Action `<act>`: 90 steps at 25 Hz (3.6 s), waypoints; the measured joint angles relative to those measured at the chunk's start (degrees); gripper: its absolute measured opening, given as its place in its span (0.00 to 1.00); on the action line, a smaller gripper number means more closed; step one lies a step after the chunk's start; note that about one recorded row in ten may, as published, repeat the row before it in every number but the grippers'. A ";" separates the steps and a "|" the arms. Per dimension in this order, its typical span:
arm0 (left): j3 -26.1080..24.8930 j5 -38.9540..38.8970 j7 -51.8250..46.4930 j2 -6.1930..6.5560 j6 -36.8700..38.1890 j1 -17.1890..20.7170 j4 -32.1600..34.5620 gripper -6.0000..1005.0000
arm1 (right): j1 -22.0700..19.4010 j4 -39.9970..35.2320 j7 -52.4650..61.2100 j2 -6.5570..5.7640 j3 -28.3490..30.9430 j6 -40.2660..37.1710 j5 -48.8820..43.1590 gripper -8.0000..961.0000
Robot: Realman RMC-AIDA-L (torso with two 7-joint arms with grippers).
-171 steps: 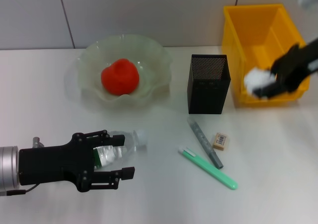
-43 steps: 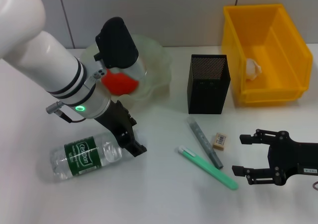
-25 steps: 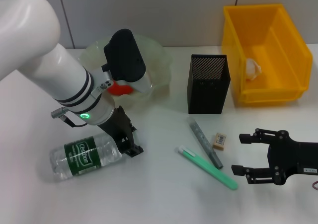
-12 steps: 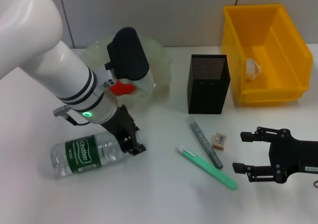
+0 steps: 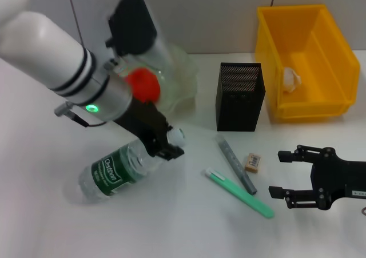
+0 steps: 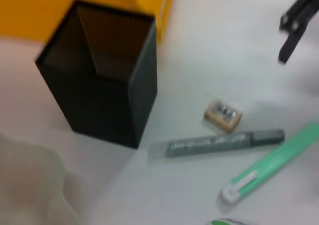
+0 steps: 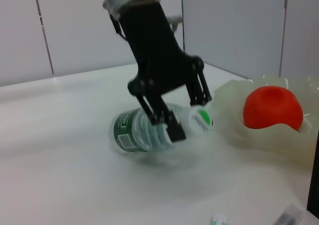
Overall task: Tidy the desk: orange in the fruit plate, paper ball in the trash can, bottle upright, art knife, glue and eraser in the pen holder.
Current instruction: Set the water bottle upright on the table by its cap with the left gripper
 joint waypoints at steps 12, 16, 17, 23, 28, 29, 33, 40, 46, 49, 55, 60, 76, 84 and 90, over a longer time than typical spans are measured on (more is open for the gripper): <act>-9.42 -2.14 0.68 0.35 6.03 1.69 6.08 0.45 | 0.06 0.06 0.00 -0.07 0.37 0.00 0.00 0.85; -10.94 -2.26 0.71 0.39 6.90 1.86 6.70 0.45 | 0.11 0.03 -0.01 -0.06 0.39 0.00 0.00 0.85; -12.77 -2.27 0.72 0.42 7.92 2.05 7.13 0.45 | 0.16 0.03 -0.01 -0.05 0.41 -0.02 0.00 0.85; -17.14 -2.52 0.75 0.50 9.30 2.41 7.30 0.45 | 0.24 0.03 0.00 0.14 0.53 -0.68 0.06 0.85; -19.63 -3.46 1.29 0.50 10.38 3.16 8.11 0.45 | 0.24 0.09 -0.01 0.28 0.55 -0.75 0.10 0.85; -20.28 -3.79 1.61 0.50 10.75 3.66 8.74 0.45 | 0.24 0.14 -0.01 0.28 0.55 -0.77 0.10 0.85; -21.89 -3.96 2.19 0.53 11.38 5.00 10.08 0.45 | 0.24 0.21 -0.01 0.29 0.55 -0.79 0.13 0.85; -23.83 -5.32 2.93 0.61 11.49 7.35 11.41 0.46 | 0.19 0.21 -0.01 0.29 0.55 -0.80 0.59 0.85; -24.97 -6.13 4.14 0.79 11.50 9.45 13.20 0.47 | 0.02 0.22 0.00 0.29 0.55 -0.85 0.67 0.85; -26.51 -6.16 4.50 1.03 11.52 10.11 13.56 0.47 | -0.09 0.22 0.00 0.29 0.55 -0.87 0.77 0.85; -27.19 -6.18 4.55 1.31 9.88 11.40 14.00 0.48 | -0.03 0.21 0.08 0.29 0.55 -1.40 0.81 0.85; -27.28 -6.16 4.55 1.35 7.72 12.24 14.03 0.49 | 0.05 0.21 0.09 0.29 0.55 -1.41 0.81 0.85; -27.01 -5.21 5.19 1.53 3.46 13.61 13.60 0.51 | -0.12 0.21 0.09 0.34 1.02 -1.41 0.92 0.85; -26.80 -4.89 5.22 1.54 2.59 13.69 13.49 0.52 | -0.11 0.21 0.09 0.38 1.07 -1.41 0.97 0.85; -26.85 -4.88 4.91 1.59 2.56 13.56 12.80 0.53 | 0.01 0.21 0.09 0.38 1.08 -1.41 0.97 0.85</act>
